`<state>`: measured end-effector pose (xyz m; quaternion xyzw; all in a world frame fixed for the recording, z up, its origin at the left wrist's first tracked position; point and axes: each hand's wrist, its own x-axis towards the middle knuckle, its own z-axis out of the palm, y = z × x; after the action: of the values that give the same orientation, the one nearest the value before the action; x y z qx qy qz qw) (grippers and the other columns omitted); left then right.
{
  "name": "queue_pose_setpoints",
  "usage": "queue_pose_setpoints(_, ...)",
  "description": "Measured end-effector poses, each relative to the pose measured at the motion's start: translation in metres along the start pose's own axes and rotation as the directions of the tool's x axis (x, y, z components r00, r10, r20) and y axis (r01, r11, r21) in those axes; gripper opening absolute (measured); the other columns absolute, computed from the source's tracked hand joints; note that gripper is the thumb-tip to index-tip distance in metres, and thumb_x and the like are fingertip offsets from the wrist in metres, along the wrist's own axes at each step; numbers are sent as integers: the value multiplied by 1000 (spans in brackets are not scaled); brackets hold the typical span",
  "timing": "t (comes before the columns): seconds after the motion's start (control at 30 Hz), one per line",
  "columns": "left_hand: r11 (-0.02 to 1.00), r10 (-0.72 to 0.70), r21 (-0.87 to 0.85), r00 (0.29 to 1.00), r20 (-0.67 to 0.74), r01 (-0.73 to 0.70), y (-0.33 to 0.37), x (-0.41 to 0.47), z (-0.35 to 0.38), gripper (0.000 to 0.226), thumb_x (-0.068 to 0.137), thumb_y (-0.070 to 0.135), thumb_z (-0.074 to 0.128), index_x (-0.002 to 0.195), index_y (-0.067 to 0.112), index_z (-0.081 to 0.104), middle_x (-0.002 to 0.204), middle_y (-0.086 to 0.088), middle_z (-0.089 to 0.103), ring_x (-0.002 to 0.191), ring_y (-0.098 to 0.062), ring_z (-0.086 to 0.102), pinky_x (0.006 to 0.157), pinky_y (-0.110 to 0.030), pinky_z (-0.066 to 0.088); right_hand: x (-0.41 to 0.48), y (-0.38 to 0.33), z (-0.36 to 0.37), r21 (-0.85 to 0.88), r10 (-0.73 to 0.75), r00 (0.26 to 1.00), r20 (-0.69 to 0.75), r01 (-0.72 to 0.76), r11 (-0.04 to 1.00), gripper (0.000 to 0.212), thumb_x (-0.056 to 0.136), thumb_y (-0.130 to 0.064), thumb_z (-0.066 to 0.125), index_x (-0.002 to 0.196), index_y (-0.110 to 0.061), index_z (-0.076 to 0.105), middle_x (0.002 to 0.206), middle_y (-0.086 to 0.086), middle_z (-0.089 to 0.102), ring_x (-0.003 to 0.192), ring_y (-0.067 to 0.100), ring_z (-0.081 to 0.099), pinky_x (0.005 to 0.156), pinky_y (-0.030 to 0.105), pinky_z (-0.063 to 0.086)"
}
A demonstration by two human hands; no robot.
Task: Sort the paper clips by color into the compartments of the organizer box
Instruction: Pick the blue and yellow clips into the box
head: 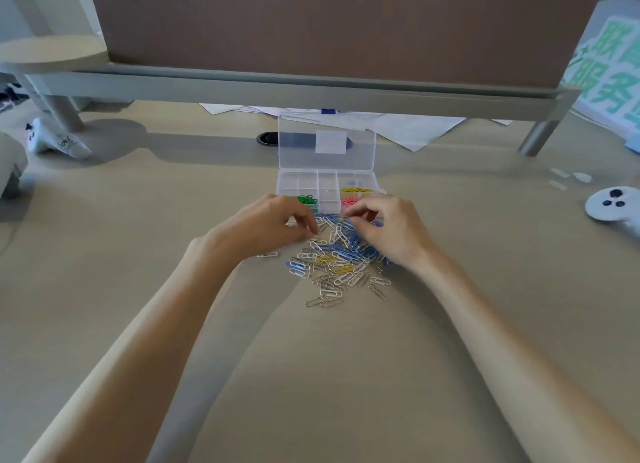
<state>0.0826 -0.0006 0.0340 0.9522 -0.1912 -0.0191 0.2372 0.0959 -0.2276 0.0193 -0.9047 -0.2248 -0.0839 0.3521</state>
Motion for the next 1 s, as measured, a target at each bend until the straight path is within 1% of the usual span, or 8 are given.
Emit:
queue_pose_setpoints(0.1, 999, 24, -21, 999, -25, -24, 4, -9, 6, 11, 88, 27, 66, 97, 32, 71, 93, 17, 66, 82, 11, 54, 68, -8, 37, -19, -5, 0, 34, -36, 997, 68, 33, 999, 14, 84, -18, 70, 95, -25, 74, 90, -19, 61, 88, -4, 53, 78, 11, 38)
queue_pose_setpoints(0.2, 999, 36, -38, 998, -49, -38, 8, -17, 11, 14, 86, 32, 68, 100, 33, 70, 92, 17, 65, 89, 0, 58, 76, -20, 45, -31, -12, -1, -16, -102, 976, 192, 107, 994, 13, 81, -30, 72, 94, -32, 73, 94, -14, 60, 100, 6, 50, 87, 22, 41)
queue_pose_setpoints(0.27, 998, 48, -42, 997, -53, -50, 11, -20, 11, 18, 84, 35, 70, 102, 33, 69, 92, 17, 64, 90, -1, 57, 78, -20, 45, -35, -15, -4, -62, -112, 965, 238, 130, 990, 14, 79, -34, 72, 93, -33, 73, 93, -14, 59, 101, 7, 49, 91, 28, 42)
queue_pose_setpoints(0.4, 998, 62, 1, 998, -29, -62, 15, -21, 12, 17, 85, 34, 69, 102, 33, 69, 91, 17, 62, 93, -2, 54, 84, -27, 46, -39, -15, -6, -126, -124, 969, 215, 153, 980, 13, 80, -31, 72, 92, -29, 75, 91, -12, 60, 97, 7, 48, 90, 30, 42)
queue_pose_setpoints(0.57, 995, 83, 55, 996, -8, -83, 22, -20, 16, 7, 85, 34, 68, 93, 34, 69, 88, 19, 59, 89, -1, 55, 79, -36, 51, -41, -13, -1, -163, -228, 959, 168, 256, 953, 5, 83, -24, 72, 87, -20, 72, 85, -9, 62, 90, 12, 51, 82, 31, 45)
queue_pose_setpoints(0.8, 997, 74, 39, 995, -64, -72, 22, -22, 18, 2, 87, 32, 67, 88, 31, 65, 87, 21, 57, 89, 1, 50, 80, -32, 47, -46, -9, 4, -173, -313, 949, 44, 316, 933, 6, 87, -17, 68, 83, -15, 64, 80, -8, 61, 81, 16, 51, 71, 34, 46)
queue_pose_setpoints(0.93, 992, 62, -98, 985, -162, -79, 33, -27, 16, 2, 86, 21, 69, 85, 22, 69, 67, 26, 56, 68, 12, 49, 62, -10, 35, -47, -15, 3, -79, -258, 966, -33, 255, 964, 4, 88, -18, 67, 90, -14, 67, 79, -18, 52, 80, 10, 51, 73, 28, 43)
queue_pose_setpoints(1.0, 984, 49, -158, 983, -179, -77, 38, -27, 15, 4, 85, 18, 71, 83, 22, 70, 64, 29, 57, 59, 6, 48, 58, -10, 34, -47, -16, 4, -11, -203, 978, -58, 202, 979, 12, 90, -23, 65, 99, -15, 67, 84, -19, 53, 83, 6, 52, 75, 21, 41)
